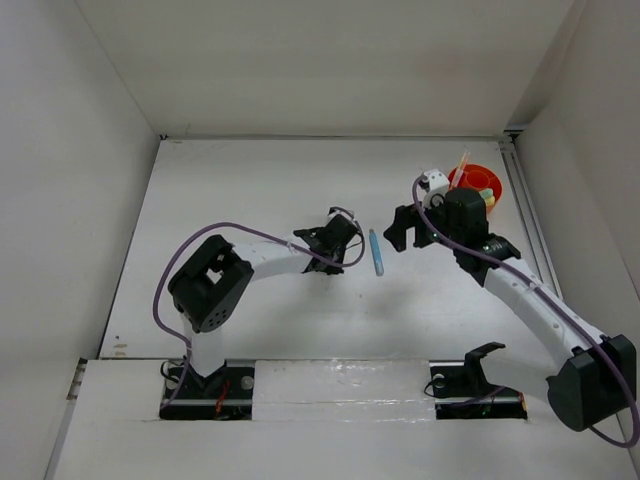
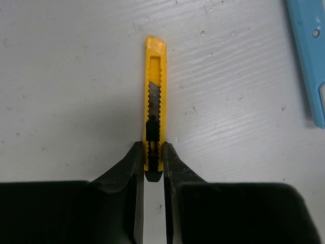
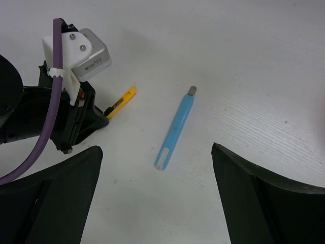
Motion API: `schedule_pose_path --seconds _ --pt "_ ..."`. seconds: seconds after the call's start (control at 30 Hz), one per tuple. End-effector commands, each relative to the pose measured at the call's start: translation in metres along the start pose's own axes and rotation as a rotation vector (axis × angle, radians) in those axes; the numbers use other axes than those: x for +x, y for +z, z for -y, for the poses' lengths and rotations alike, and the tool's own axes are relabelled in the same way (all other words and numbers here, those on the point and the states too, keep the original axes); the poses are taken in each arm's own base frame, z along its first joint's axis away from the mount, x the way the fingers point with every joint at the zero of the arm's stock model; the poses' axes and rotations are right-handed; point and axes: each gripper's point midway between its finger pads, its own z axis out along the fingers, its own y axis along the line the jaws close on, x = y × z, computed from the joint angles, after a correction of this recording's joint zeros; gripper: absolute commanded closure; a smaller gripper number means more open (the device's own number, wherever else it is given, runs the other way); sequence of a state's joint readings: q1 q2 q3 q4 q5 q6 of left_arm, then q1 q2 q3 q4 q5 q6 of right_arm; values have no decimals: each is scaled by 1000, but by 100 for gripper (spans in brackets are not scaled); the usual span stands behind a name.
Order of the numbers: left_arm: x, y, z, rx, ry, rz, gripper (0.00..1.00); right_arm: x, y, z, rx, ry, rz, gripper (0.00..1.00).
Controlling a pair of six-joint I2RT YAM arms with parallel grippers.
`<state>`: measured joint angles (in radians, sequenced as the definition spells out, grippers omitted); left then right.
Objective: Sort the stationery into containers
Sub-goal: Pick up the stationery from the center of the board.
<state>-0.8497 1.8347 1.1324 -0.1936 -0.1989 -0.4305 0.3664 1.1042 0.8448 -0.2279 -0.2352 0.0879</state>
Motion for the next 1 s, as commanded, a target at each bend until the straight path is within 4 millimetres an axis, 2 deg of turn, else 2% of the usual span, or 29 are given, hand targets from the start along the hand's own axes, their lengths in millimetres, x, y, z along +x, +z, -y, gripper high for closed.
schedule_pose_path --seconds 0.0,0.03,0.07,0.1,0.13,0.17,0.27,0.3,0.43,0.5,0.53,0.57,0.63,0.67,0.7,0.77,0.8,0.83,0.97 --pt "-2 -23 -3 34 -22 50 100 -36 -1 -15 -94 -10 116 6" --pt "-14 -29 0 58 -39 113 100 -40 -3 -16 -106 -11 124 6" --pt "-8 -32 -4 65 -42 126 100 -42 -1 -20 -133 -15 130 6" --pt "-23 -49 -3 89 -52 193 100 -49 1 -25 -162 1 150 6" --pt "-31 -55 0 115 -66 241 100 -53 -1 -34 -209 6 160 6" --pt "-29 -58 -2 121 -61 255 100 -53 2 -43 -240 10 160 6" --pt "-45 -79 6 187 -70 346 100 -62 6 -65 -300 37 192 6" --pt "-40 -82 9 209 -63 351 100 -61 7 -70 -314 47 199 6" --pt "-55 -120 21 313 -62 474 100 -78 8 -87 -389 170 315 8" --pt "-61 -132 23 349 -61 521 100 -77 6 -108 -470 188 332 10" --pt "-58 -134 21 351 -62 524 100 -79 6 -115 -489 190 338 10" --pt "-64 -145 23 377 -68 554 100 -80 9 -119 -491 190 335 10" --pt "-61 -147 20 383 -71 565 100 -82 13 -128 -481 194 342 10" --pt "-66 -156 22 406 -75 589 100 -76 19 -128 -467 202 319 10" --pt "-67 -160 22 411 -77 597 100 -81 18 -127 -460 203 331 11" --pt "-65 -161 20 411 -78 598 100 -72 29 -128 -448 236 297 14" --pt "-65 -161 20 411 -78 598 100 -76 27 -129 -457 245 312 16" --pt "-67 -165 20 417 -80 609 100 -69 31 -132 -464 254 296 18" --pt "-63 -164 23 438 -72 600 100 -67 36 -135 -470 261 300 26"
